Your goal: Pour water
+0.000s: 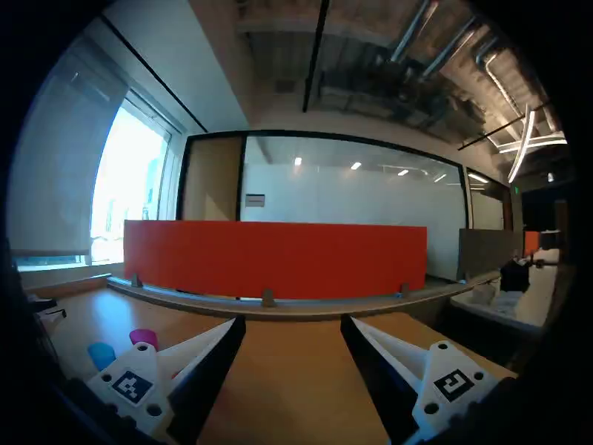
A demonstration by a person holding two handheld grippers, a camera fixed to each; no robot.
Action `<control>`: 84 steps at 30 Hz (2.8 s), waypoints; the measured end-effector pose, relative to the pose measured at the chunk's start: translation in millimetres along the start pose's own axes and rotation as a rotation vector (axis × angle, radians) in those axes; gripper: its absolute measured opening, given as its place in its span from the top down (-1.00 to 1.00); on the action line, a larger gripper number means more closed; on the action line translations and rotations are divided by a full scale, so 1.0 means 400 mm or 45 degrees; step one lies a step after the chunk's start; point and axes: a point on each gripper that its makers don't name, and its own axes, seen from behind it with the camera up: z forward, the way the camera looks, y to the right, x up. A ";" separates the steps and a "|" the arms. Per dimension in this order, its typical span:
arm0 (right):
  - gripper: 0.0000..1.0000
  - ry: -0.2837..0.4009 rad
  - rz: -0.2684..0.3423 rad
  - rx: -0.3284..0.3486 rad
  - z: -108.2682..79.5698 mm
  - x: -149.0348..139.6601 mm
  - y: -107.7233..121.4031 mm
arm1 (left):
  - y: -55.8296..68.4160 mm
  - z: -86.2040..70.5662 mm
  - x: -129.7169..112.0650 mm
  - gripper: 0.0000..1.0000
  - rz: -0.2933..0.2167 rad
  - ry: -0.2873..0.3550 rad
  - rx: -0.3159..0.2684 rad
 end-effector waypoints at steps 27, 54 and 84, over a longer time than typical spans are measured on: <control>-0.99 0.078 -0.009 0.051 -0.005 0.017 -0.010 | 0.001 -0.001 -0.003 -1.00 0.006 -0.011 -0.006; -0.98 0.021 0.104 0.042 0.007 -0.212 0.028 | -0.004 0.000 -0.003 -1.00 0.006 -0.011 -0.006; -0.99 -0.075 0.032 0.008 0.018 -0.295 0.049 | -0.004 0.002 -0.002 -1.00 0.006 -0.011 -0.006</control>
